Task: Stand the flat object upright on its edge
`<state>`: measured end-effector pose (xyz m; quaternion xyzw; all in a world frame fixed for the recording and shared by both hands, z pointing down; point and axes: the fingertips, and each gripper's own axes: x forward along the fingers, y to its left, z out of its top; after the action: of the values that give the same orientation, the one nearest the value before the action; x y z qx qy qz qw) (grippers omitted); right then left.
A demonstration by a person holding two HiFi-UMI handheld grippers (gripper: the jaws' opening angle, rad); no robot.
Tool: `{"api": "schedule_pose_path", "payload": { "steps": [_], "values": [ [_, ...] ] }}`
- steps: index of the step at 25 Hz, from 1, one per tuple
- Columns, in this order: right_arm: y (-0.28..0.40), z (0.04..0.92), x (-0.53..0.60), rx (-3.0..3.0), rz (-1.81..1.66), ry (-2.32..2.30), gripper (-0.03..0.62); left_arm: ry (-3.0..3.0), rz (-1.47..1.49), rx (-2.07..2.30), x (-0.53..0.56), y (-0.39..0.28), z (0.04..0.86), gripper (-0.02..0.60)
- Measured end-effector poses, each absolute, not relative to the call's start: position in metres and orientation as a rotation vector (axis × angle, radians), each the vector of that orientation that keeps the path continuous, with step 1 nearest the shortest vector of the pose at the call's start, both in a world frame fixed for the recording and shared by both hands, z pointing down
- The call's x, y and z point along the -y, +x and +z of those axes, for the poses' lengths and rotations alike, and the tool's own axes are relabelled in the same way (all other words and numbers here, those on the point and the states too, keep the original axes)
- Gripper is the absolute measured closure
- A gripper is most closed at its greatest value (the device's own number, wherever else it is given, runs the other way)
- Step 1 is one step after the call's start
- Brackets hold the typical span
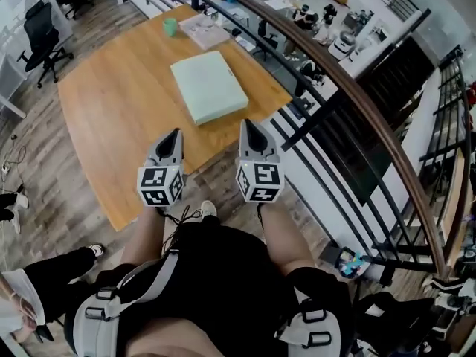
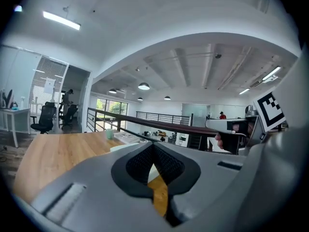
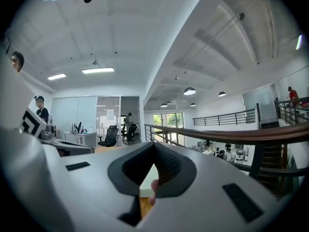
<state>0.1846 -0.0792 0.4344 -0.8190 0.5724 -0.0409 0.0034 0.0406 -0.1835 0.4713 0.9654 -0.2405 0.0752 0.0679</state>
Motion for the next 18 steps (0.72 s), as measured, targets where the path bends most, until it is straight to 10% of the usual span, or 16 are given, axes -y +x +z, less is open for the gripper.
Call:
{"api": "schedule_pose_path", "payload": {
  "steps": [18],
  "values": [
    [0.264,0.46,0.176,-1.91,-0.299,-2.59,0.597,2.825,0.306,0.798,0.277,0.096,0.484,0.578]
  ]
}}
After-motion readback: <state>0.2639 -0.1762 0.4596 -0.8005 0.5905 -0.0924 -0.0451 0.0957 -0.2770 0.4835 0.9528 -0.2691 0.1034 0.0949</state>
